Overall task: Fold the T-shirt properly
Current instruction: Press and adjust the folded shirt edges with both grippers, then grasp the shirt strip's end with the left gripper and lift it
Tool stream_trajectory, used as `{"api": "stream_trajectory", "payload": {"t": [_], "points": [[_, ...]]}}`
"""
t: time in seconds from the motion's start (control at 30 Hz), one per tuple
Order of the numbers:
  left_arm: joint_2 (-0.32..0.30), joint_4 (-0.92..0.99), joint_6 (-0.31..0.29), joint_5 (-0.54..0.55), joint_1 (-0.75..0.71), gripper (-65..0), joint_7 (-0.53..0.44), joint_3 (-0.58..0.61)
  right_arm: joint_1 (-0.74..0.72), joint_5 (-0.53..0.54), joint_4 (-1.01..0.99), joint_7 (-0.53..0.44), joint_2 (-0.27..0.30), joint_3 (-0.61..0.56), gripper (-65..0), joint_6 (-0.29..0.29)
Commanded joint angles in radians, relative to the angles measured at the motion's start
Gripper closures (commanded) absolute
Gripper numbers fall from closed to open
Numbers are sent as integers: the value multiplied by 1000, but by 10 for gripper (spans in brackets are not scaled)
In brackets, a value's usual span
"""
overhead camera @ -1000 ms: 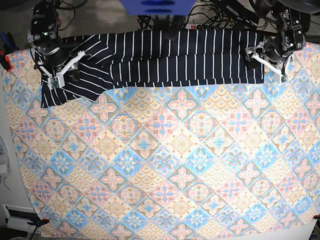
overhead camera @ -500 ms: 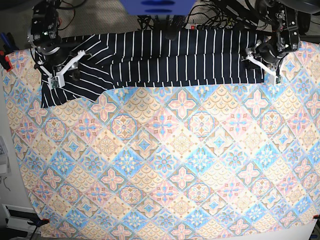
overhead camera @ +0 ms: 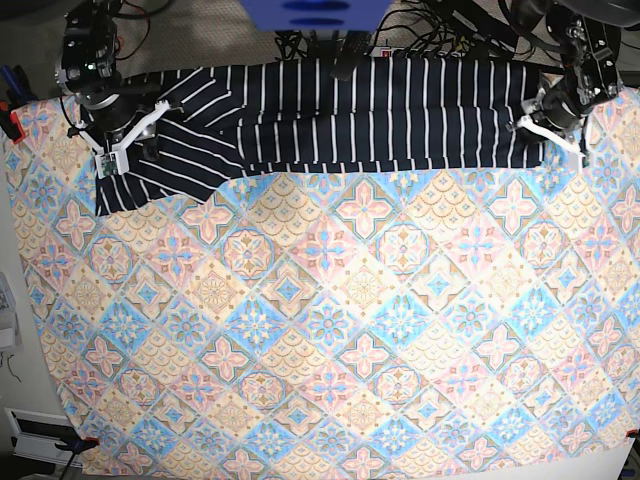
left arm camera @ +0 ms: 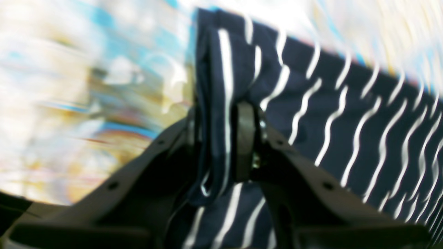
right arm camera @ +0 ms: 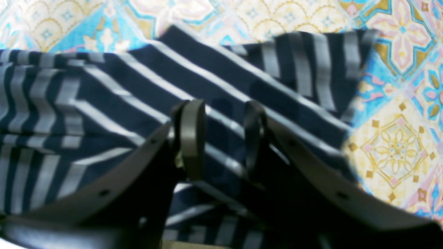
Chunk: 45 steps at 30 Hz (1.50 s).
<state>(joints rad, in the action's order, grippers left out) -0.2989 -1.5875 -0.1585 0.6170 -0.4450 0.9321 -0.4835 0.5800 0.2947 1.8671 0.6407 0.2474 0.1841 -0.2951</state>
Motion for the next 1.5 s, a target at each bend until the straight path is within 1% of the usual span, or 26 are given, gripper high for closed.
{"api": "stream_trajectory", "payload": {"t": [0.0,0.07,0.2,0.3,0.4,0.5,0.6,0.77,0.83,0.87,0.93,1.0,1.03,1.07,1.13,1.2,1.3,1.37,1.47], "points": [[-18,-15,0,4,8,-122,-18,-40,1,5,19,-20,10,8,-185,0],[-24,-15,0,4,12,-122,-18,-73,1,5,19,-20,11,8,-185,0],[-50,-15,0,5,33,-122,-18,-88,1,5,19,-20,11,8,-185,0],[-44,-58,-3,27,28,-122,-17,-136,1,5,19,-20,11,10,-185,0],[-7,-175,-43,70,-16,-122,-11,-134,1,5,19,-20,11,10,-185,0],[40,-262,-43,63,-54,-122,-9,-106,1,5,19,-20,11,10,-185,0],[46,-250,-42,44,-64,-122,-9,-97,1,5,19,-20,11,10,-185,0],[37,-165,-42,39,-62,-129,-9,-103,1,5,19,-20,11,10,-185,0],[25,-164,-42,39,-62,-134,-9,-139,1,5,19,-20,11,10,-185,0],[23,-162,-42,39,-64,-158,-5,-157,1,5,18,-20,11,10,-185,0],[16,-159,-46,40,-61,-248,35,-183,1,5,18,-20,11,8,-185,0],[-7,-158,-49,44,-58,-352,72,-209,1,5,18,-20,11,8,-185,0],[-21,-156,-51,44,-58,-406,80,-214,1,5,18,-20,11,8,-185,0],[-35,-155,-56,44,-58,-444,81,-214,1,5,18,-20,11,8,-185,0],[-62,-116,-86,42,-54,-511,81,-214,1,5,18,-20,11,8,-185,0],[-98,-43,-114,44,-22,-540,84,-214,1,5,18,-20,11,4,-185,0],[-125,97,-151,39,27,-538,86,-195,1,5,18,-20,11,4,-185,0],[-145,134,-163,39,36,-538,80,-159,1,5,18,-20,11,7,-185,0],[-148,137,-163,39,38,-538,78,-114,2,5,18,-20,11,8,-185,0]]}}
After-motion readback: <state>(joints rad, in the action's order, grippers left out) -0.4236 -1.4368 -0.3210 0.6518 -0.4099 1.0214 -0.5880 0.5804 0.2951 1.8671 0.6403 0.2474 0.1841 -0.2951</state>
